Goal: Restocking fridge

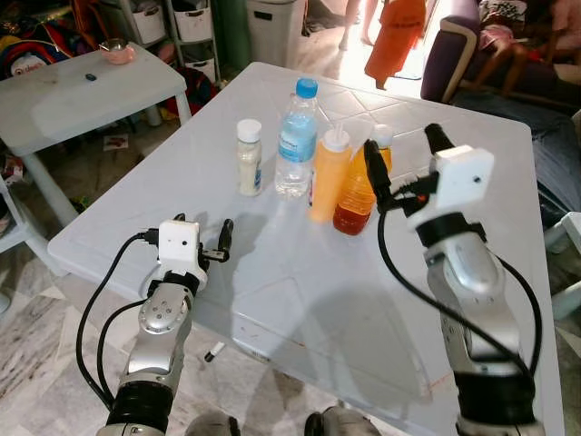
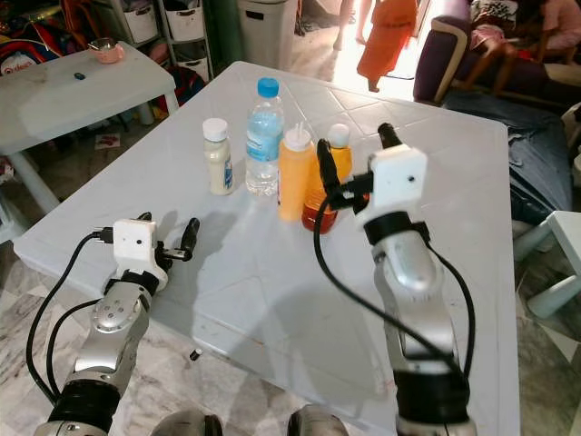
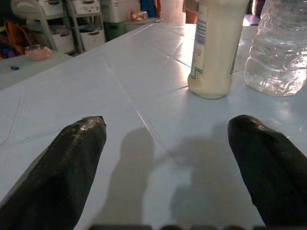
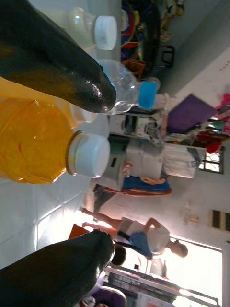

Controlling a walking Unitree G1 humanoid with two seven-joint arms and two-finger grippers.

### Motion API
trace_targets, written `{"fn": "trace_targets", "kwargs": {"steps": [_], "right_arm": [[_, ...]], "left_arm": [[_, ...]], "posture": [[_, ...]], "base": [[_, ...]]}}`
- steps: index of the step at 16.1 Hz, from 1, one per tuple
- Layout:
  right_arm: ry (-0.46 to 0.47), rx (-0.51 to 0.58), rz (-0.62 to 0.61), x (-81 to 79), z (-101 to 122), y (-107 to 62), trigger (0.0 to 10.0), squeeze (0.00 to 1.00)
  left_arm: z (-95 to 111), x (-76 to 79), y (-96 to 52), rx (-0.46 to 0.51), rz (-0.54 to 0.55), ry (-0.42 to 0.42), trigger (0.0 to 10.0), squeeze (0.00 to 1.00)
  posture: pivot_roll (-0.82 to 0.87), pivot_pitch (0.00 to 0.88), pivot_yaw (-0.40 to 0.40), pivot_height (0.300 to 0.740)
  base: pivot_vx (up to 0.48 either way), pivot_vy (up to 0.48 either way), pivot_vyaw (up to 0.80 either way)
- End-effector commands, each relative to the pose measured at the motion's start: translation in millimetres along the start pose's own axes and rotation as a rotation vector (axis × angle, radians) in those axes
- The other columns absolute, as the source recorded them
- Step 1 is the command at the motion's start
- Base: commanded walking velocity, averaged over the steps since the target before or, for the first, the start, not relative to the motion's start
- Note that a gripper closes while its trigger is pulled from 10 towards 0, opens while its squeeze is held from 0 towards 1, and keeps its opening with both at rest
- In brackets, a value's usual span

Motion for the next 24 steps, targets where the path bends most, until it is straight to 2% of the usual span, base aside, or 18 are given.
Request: {"fn": "trace_targets", "kwargs": {"steps": [1, 5, 6, 8, 9, 14, 24], "right_arm": [[0.009, -0.014, -0.003, 4.3, -1.2, 3.7, 10.0, 0.00], [0.072, -0.046, -0.007, 5.8, -7.7, 17.9, 10.0, 0.00], [0.090, -0.070, -0.003, 5.7, -12.8, 21.8, 6.6, 0.00], [0.099, -0.085, 0.012, 3.8, -15.9, 25.1, 3.1, 0.00], [0.094, -0.089, 0.033, 1.2, -16.2, 27.3, 0.0, 0.00], [0.076, -0.120, 0.056, 2.8, -19.8, 32.6, 0.0, 0.00], [0.065, -0.175, 0.026, 11.8, -28.0, 35.5, 0.0, 0.00]], "left_arm": [[0.4, -1.8, 1.2, 0.004, -0.002, 0.000, 10.0, 0.00], [-1.7, -2.2, -1.4, -0.001, 0.001, 0.001, 10.0, 0.00], [-2.4, -1.9, -2.3, -0.003, 0.002, 0.001, 10.0, 0.00], [-3.3, -1.0, -3.2, -0.006, 0.000, 0.000, 10.0, 0.00], [-3.3, -0.4, -3.5, -0.006, -0.002, 0.001, 10.0, 0.00], [-3.7, -0.1, -5.1, -0.010, 0.000, -0.001, 10.0, 0.00], [-3.7, 0.5, -5.5, -0.013, -0.006, 0.001, 10.0, 0.00]], "posture": [[-0.08, 0.000, -0.015, 0.740], [-0.06, 0.001, -0.025, 0.740], [-0.05, 0.002, -0.026, 0.740], [-0.05, 0.004, -0.026, 0.740], [-0.05, 0.005, -0.029, 0.740], [-0.05, 0.011, -0.031, 0.740], [-0.04, 0.016, -0.029, 0.740]], "base": [[0.000, 0.000, 0.00], [0.000, 0.000, 0.00], [0.000, 0.000, 0.00], [0.000, 0.000, 0.00], [0.000, 0.000, 0.00], [0.000, 0.000, 0.00], [0.000, 0.000, 0.00]]}}
Point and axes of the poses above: a point about 5 cm out from each wrist's last joint towards the gripper, its own y axis pointing out of the wrist towards the gripper, its own z axis along the axis of the wrist's last joint, x = y × z, the point moved 6 cm from there along y, pointing out of the wrist towards the gripper, and after that the axes turned 13 degrees about y, right-handed, at the moved point
